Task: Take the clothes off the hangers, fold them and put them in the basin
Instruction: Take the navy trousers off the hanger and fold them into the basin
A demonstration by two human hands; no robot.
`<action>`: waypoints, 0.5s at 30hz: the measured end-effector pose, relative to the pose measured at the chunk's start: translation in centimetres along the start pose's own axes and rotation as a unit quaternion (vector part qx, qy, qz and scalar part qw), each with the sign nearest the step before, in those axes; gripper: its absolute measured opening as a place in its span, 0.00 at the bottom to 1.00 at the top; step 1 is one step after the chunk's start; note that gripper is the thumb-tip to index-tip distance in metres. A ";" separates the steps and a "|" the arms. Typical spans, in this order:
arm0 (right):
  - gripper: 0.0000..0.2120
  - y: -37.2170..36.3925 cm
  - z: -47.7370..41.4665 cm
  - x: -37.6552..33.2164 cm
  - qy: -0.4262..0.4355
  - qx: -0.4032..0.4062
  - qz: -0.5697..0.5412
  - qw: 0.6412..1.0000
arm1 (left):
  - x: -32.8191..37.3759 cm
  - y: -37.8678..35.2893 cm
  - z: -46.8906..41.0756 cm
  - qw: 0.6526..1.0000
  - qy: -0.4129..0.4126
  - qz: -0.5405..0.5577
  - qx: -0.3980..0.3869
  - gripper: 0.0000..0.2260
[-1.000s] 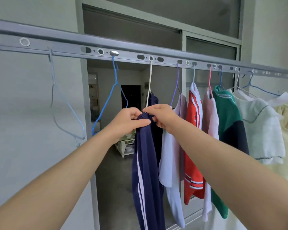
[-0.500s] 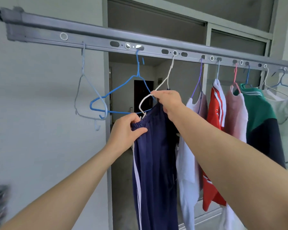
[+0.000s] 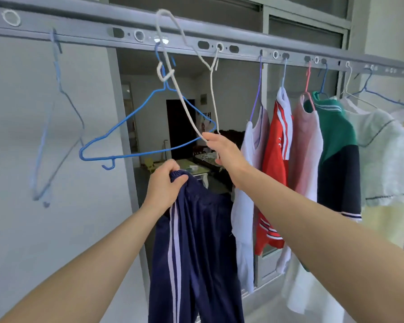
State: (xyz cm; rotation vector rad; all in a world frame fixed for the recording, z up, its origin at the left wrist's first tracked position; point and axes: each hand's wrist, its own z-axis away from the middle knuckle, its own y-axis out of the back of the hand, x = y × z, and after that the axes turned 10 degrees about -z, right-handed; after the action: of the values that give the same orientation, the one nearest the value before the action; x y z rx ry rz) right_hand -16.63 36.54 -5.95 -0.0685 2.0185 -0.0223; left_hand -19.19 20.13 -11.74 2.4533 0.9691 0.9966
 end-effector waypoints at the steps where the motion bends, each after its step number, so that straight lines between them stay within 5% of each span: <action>1: 0.17 0.6 0.2 0.8 -0.008 0.006 0.010 1.000 | -0.3 -0.8 0.3 1.000 -0.004 -0.005 -0.028 0.13; 7: 0.31 4.4 2.9 5.0 -0.004 0.062 0.059 0.996 | -0.9 -4.5 1.8 0.975 -0.038 0.041 -0.217 0.13; 15: 0.12 9.4 9.6 8.1 -0.192 -0.054 0.072 0.977 | 4.0 -5.7 4.7 0.932 -0.080 0.110 -0.337 0.09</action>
State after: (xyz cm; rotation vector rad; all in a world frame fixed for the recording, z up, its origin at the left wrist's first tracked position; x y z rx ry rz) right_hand -11.86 45.60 -17.78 0.0048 1.6319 0.1796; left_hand -16.41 26.83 -15.96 2.0273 0.2275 0.9693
